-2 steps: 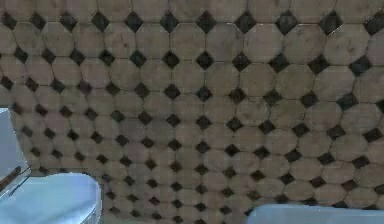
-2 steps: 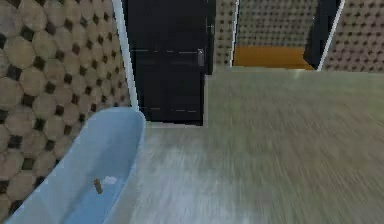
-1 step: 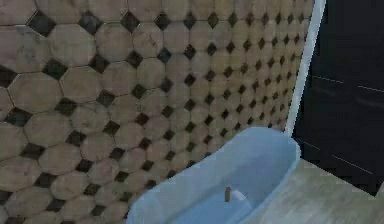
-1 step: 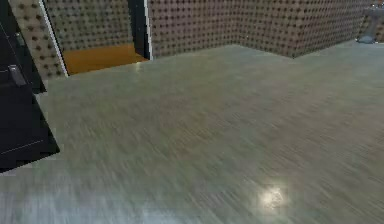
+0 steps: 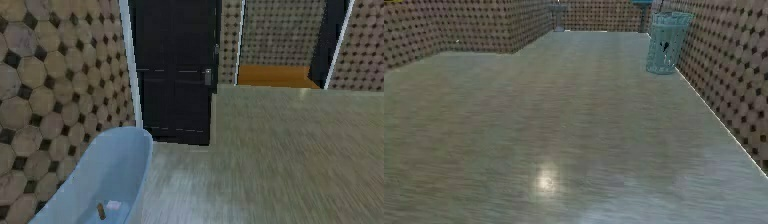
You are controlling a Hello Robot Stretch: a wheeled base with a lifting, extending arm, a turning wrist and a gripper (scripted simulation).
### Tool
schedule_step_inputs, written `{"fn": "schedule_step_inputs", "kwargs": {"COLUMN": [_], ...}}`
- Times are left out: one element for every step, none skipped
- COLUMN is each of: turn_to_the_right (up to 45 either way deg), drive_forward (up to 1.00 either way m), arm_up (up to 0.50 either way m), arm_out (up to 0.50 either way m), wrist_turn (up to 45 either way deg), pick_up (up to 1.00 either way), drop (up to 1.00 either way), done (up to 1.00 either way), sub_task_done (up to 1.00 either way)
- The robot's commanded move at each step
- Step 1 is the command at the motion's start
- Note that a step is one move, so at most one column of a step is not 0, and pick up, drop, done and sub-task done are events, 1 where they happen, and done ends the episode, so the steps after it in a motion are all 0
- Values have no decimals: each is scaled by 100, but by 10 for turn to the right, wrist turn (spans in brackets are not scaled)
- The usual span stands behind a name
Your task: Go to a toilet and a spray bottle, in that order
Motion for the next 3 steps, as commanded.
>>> {"fn": "schedule_step_inputs", "kwargs": {"turn_to_the_right": [180,0,30], "drive_forward": [0,100,0], "arm_up": [0,0,0], "arm_out": [0,0,0], "wrist_turn": [0,0,0], "pick_up": [0,0,0], "drop": [0,0,0], "done": [0,0,0], "sub_task_done": [0,0,0]}}
